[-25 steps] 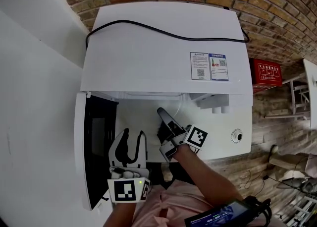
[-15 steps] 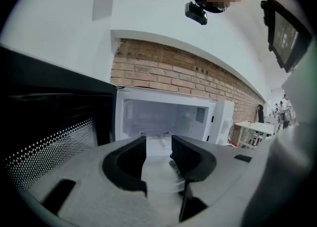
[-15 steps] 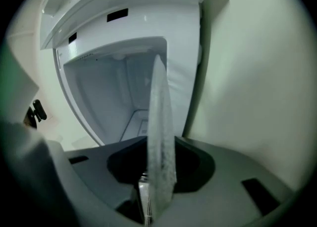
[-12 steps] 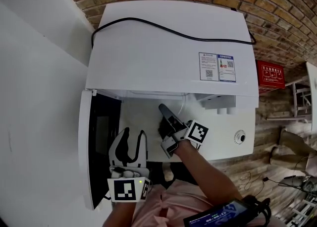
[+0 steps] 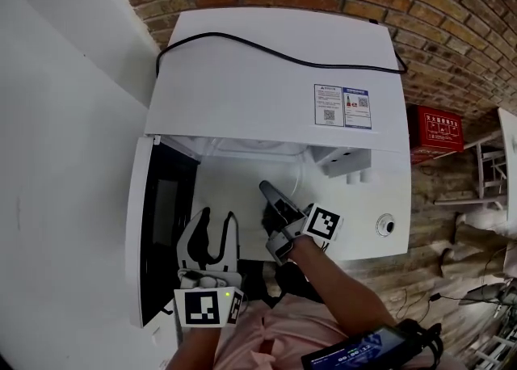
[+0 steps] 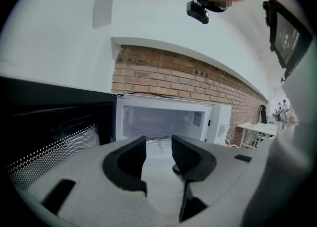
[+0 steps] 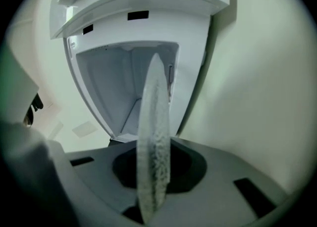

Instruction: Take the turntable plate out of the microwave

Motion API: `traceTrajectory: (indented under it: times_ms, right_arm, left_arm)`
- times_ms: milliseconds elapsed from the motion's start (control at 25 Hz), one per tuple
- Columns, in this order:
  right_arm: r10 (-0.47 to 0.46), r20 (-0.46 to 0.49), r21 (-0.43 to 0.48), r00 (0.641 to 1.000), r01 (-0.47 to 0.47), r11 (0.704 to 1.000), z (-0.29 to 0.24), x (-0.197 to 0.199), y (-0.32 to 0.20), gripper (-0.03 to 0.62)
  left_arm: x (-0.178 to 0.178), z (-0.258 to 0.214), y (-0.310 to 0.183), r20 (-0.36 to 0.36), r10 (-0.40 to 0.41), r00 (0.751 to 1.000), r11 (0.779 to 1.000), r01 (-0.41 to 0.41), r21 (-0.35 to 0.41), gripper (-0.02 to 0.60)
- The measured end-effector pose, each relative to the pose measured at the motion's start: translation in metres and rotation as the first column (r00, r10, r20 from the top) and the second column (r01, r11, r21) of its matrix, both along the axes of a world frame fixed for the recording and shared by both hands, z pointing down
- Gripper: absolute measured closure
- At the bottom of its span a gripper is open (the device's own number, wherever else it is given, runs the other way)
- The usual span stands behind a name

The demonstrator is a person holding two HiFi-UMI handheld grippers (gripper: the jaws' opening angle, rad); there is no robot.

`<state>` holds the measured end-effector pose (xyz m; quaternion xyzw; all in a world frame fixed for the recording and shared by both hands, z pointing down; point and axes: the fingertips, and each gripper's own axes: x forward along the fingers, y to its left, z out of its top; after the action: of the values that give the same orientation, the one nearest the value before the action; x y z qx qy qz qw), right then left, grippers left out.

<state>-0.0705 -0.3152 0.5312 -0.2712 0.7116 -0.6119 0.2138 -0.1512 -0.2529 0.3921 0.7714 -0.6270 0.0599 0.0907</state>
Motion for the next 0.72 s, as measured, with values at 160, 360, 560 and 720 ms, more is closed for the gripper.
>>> traceTrajectory:
  times_ms: [160,360,560,720]
  right_arm:
    - [-0.045,0.001,0.014,0.999,0.045,0.999,-0.005,0.007,0.020,0.565]
    - [-0.089,0.006,-0.019,0.996,0.089,0.996,-0.007,0.021,0.048,0.565]
    - [-0.122,0.004,-0.013,0.993,0.122,0.992,-0.005,0.028,0.067,0.565]
    - [-0.129,-0.036,-0.040,0.991,0.128,0.991,0.009,0.035,0.075,0.565]
  left_arm:
    - [0.004,0.000,0.018,-0.003,-0.041,0.999,0.999,0.041,0.006,0.416]
    - [0.011,0.000,0.040,0.002,-0.088,0.996,0.996,0.088,0.006,0.416]
    - [0.016,0.003,0.052,0.009,-0.107,0.994,0.994,0.107,0.007,0.416]
    - [0.015,0.010,0.053,0.009,-0.121,0.993,0.993,0.121,0.000,0.416]
